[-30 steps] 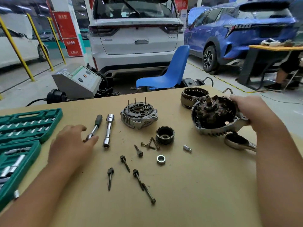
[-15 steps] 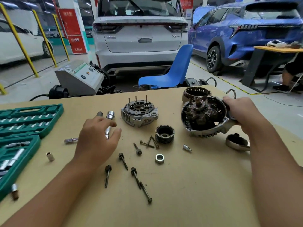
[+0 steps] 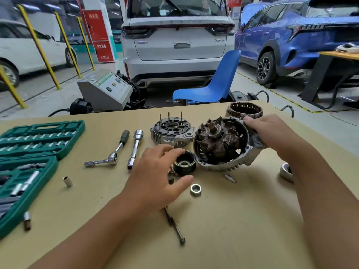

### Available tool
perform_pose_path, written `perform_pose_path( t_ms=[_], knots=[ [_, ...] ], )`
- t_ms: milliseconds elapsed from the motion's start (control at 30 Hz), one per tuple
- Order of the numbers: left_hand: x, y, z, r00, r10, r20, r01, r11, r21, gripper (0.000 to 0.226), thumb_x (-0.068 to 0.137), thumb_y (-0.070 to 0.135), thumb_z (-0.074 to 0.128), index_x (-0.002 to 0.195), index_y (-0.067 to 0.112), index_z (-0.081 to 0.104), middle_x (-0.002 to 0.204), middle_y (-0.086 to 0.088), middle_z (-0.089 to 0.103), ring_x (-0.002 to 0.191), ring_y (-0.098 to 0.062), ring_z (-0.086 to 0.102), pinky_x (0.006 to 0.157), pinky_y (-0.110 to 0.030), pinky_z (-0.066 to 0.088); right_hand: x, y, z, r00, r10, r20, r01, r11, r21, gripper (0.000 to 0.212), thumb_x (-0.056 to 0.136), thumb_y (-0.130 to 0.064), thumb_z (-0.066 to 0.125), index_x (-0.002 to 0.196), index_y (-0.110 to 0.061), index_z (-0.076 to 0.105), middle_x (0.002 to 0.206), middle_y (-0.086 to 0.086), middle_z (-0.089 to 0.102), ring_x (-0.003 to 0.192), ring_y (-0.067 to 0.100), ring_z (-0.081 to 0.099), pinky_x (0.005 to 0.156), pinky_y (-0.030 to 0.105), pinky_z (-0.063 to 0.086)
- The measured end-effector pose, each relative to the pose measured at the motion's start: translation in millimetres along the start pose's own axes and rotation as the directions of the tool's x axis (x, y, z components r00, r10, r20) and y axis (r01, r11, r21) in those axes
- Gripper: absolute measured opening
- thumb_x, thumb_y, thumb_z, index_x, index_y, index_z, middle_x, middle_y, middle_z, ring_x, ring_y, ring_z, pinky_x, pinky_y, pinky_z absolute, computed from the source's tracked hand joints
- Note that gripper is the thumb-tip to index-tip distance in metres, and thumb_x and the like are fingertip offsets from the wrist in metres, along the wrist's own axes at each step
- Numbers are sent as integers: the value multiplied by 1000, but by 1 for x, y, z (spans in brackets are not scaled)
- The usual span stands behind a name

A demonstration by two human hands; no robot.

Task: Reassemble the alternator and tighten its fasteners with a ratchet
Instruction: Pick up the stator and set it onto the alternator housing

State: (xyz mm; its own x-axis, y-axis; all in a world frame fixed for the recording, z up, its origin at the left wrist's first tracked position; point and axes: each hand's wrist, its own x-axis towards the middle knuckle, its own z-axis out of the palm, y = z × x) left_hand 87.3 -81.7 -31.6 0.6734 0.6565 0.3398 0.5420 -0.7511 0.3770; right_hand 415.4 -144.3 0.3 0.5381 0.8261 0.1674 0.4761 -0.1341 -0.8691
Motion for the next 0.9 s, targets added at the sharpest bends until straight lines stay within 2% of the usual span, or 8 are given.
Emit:
perform_pose_path(
  t_ms=[133, 233, 333, 467, 600, 733, 833, 900],
  knots=[
    [3, -7, 2, 997, -34, 75, 25, 992, 126, 69, 79, 83, 34, 136, 51, 55, 155, 20, 37, 139, -11, 32, 108, -46, 32, -2, -2, -1, 993, -33, 117, 27, 998, 50, 36, 97, -43, 60, 79, -19, 80, 74, 10, 77, 65, 22, 74, 64, 30, 51],
    [5, -10, 2, 998, -56, 27, 53, 995, 90, 53, 84, 76, 40, 113, 43, 70, 147, 18, 47, 135, -12, 40, 104, -45, 37, -5, -3, -6, 973, -38, 226, 6, 990, 144, 30, 87, -33, 65, 78, -7, 78, 77, 20, 74, 67, 31, 69, 60, 32, 54],
    [4, -15, 0, 998, -61, -16, 62, 994, 94, 45, 83, 74, 45, 94, 40, 72, 138, 18, 54, 128, -10, 46, 98, -43, 42, -9, 0, -12, 934, -54, 353, -32, 972, 232, 30, 78, -23, 63, 90, 2, 78, 84, 32, 68, 71, 35, 66, 59, 35, 56],
    [0, -23, -2, 991, -94, -91, 99, 994, 49, 38, 77, 70, 53, 79, 35, 68, 123, 19, 59, 117, -8, 51, 93, -40, 46, -15, 2, -20, 852, -77, 518, -12, 986, 166, 32, 79, -19, 68, 105, -3, 78, 97, 34, 69, 77, 33, 64, 68, 37, 55],
    [-3, -24, -7, 988, -48, -147, 41, 998, -52, 47, 76, 70, 53, 105, 38, 72, 112, 22, 60, 111, -8, 53, 94, -42, 49, -15, 1, -35, 802, 4, 597, -40, 998, 46, 38, 80, -26, 74, 117, -17, 75, 108, 19, 74, 84, 24, 67, 68, 34, 53],
    [-10, -15, -8, 994, 44, -101, -51, 996, -70, 53, 81, 68, 56, 125, 41, 67, 121, 23, 61, 118, -10, 53, 96, -48, 48, -17, 6, -41, 790, 86, 607, -67, 996, -54, 59, 71, -16, 79, 129, -21, 67, 120, 11, 72, 93, 31, 67, 80, 48, 47],
    [-14, -3, -3, 987, 111, -117, -117, 992, -43, 57, 83, 67, 57, 132, 39, 66, 123, 22, 63, 118, -10, 55, 95, -48, 49, -20, 9, -42, 854, 77, 515, -36, 995, -89, 61, 75, 8, 78, 129, -18, 68, 112, 9, 74, 86, 29, 67, 81, 51, 52],
    [-14, 5, 1, 985, 119, -124, -124, 992, -33, 61, 82, 68, 58, 134, 38, 65, 125, 23, 64, 119, -9, 54, 94, -49, 49, -21, 9, -44, 917, 45, 396, -38, 999, -24, 58, 75, 13, 76, 121, -23, 72, 108, 4, 76, 88, 27, 71, 86, 48, 57]
  ],
)
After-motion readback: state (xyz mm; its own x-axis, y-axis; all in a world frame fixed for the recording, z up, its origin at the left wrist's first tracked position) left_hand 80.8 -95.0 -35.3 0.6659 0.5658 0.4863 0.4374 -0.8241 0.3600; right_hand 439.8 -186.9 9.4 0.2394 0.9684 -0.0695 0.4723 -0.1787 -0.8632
